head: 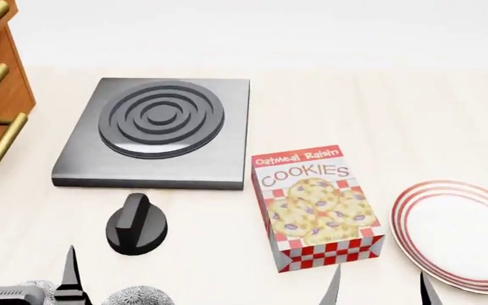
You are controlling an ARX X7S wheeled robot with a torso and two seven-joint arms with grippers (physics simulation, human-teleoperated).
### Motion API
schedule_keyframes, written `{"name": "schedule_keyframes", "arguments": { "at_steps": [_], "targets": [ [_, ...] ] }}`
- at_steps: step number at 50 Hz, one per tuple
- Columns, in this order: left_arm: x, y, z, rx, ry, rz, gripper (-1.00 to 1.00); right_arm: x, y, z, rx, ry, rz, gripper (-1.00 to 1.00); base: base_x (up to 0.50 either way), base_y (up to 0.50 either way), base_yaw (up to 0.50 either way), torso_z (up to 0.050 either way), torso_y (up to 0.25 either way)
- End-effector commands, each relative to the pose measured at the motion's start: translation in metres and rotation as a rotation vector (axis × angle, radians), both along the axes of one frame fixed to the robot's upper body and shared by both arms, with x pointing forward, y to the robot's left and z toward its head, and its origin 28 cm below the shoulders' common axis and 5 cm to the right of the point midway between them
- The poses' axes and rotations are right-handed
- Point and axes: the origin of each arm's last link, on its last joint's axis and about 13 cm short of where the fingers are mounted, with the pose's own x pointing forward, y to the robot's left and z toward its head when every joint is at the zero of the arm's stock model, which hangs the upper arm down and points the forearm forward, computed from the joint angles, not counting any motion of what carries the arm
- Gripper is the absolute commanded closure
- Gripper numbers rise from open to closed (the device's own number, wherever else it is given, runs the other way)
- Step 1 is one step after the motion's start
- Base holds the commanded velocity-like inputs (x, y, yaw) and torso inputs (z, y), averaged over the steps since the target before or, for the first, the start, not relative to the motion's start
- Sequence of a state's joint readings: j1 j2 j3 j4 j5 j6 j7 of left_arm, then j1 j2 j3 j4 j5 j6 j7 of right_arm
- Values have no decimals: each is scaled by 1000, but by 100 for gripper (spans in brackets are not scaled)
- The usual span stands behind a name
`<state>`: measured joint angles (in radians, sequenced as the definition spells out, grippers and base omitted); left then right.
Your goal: Pick the akita bowl from table center and place it on the plate.
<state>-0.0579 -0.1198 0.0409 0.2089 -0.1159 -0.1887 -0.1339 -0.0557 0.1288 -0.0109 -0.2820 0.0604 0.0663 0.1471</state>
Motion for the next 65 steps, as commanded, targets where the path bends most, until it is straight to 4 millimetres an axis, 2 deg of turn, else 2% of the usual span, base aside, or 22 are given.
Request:
{"name": "schedule_keyframes", "arguments": {
  "at_steps": [1,15,24,29,31,37,42,47,56,65],
  "targets": [
    [-1,1,-3,-6,12,10,-100,-1,-2,-1,0,-3,-3,-100,0,0,0,0,0],
    [-5,1,-3,-5,19,5,-100,-7,-1,-1,-6,-13,-11,-100,28,0,0,0,0],
    [-5,3,1,-5,10,10,-100,-5,4,3,-4,23,17,-100,0,0,0,0,0],
    [-3,7,5,-9,0,29,-100,4,19,12,32,46,118,-100,0,0,0,0,0],
    [2,11,9,-7,-12,46,-100,13,35,17,52,94,246,-100,0,0,0,0,0],
    [10,25,20,-2,-50,109,-100,29,53,25,65,123,410,-100,0,0,0,0,0],
    [17,42,32,-7,-83,199,-100,38,60,30,86,147,474,-100,0,0,0,0,0],
    [18,56,37,-9,-97,265,-100,43,67,30,203,182,548,-100,0,0,0,0,0],
    [18,64,44,-11,-119,303,-100,45,78,24,312,260,655,-100,0,0,0,0,0],
    [19,71,48,-18,-136,343,-100,47,83,17,356,345,678,-100,0,0,0,0,0]
  ]
}}
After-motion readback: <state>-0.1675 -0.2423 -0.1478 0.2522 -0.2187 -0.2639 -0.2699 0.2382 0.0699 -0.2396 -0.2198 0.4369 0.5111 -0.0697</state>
